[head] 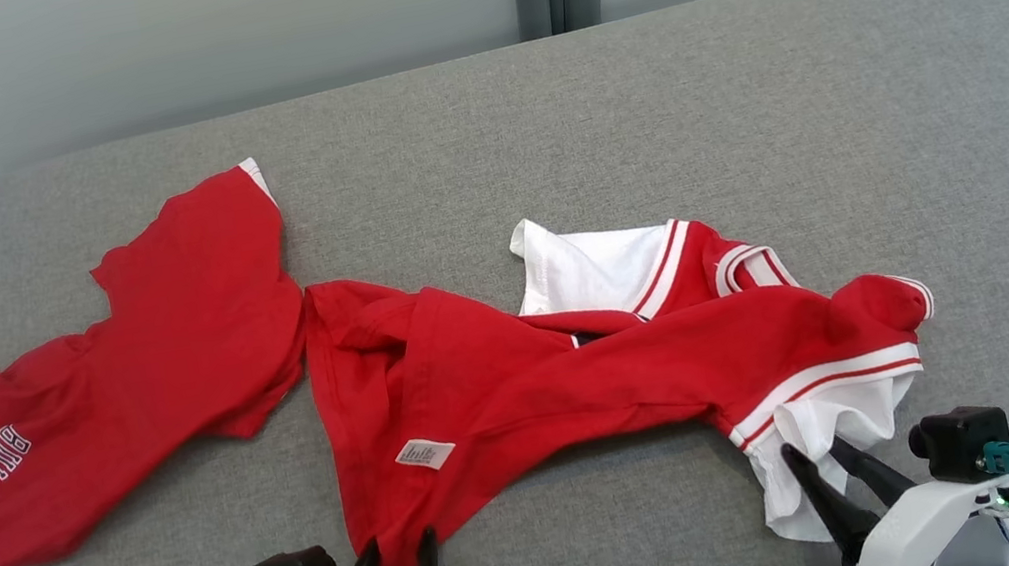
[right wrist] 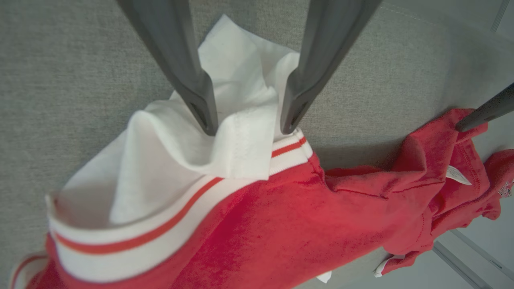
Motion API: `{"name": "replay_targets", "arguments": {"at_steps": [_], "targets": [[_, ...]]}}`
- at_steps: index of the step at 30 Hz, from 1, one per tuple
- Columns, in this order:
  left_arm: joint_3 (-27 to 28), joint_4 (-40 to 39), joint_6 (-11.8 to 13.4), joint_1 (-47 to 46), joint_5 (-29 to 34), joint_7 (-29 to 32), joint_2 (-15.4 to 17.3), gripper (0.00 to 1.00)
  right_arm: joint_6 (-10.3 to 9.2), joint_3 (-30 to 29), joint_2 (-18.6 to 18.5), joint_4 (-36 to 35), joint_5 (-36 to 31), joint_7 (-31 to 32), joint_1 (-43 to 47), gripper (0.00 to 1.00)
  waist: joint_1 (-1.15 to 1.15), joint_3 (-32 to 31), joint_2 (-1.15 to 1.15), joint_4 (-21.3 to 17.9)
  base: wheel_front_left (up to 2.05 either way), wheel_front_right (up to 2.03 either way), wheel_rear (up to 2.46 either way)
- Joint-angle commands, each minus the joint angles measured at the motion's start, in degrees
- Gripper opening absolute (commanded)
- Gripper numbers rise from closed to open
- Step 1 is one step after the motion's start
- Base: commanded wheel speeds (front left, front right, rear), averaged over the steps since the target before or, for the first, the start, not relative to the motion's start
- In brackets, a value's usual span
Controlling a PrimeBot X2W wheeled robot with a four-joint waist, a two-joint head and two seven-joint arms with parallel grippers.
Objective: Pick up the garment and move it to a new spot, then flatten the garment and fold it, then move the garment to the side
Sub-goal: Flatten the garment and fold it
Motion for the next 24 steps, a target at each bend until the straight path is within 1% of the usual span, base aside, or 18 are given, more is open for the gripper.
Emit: {"name": "replay_targets", "arguments": {"at_steps": [1, 3, 4, 15, 21, 24], "targets": [[0.13, 0.27, 0.23, -0.80, 0.26, -0.33, -0.07, 0.62, 0.02, -0.46, 0.05, 0.22, 0.06, -0.34, -0.52, 0.00, 0.00, -0.05, 0.00, -0.03, 0.00, 0.00, 0.00], [0.23, 0.27, 0.31, -0.80, 0.15, -0.63, -0.11, 0.14, 0.02, -0.72, 0.30, 0.34, 0.05, -0.49, -0.44, 0.00, 0.00, -0.15, 0.00, -0.04, 0.00, 0.00, 0.00], [0.34, 0.28, 0.25, -0.81, 0.08, -0.76, -0.02, 0.00, 0.02, -0.88, 0.38, 0.27, -0.03, -0.67, -0.41, 0.00, 0.00, -0.20, 0.00, -0.05, 0.00, 0.00, 0.00], [1.23, -1.67, 0.82, -0.04, -0.09, -2.89, 0.77, 0.00, 0.02, -2.03, -0.32, -2.14, -0.70, -1.56, 0.20, 0.00, 0.00, -1.07, 0.00, -0.06, 0.00, 0.00, 0.00], [3.42, -6.05, 1.88, -0.02, 0.33, -6.03, 2.13, 0.00, 0.02, -4.77, -0.91, -6.94, -0.04, -3.76, -0.06, 0.00, 0.00, -1.74, 0.00, -0.38, 0.00, 0.00, 0.00], [5.27, -10.79, 3.17, 0.48, 0.98, -7.82, 3.94, 0.00, 0.02, -7.54, -0.81, -11.20, 2.54, -5.32, -0.16, 0.00, 0.00, -2.37, 0.00, -0.75, 0.00, 0.00, 0.00]]}}
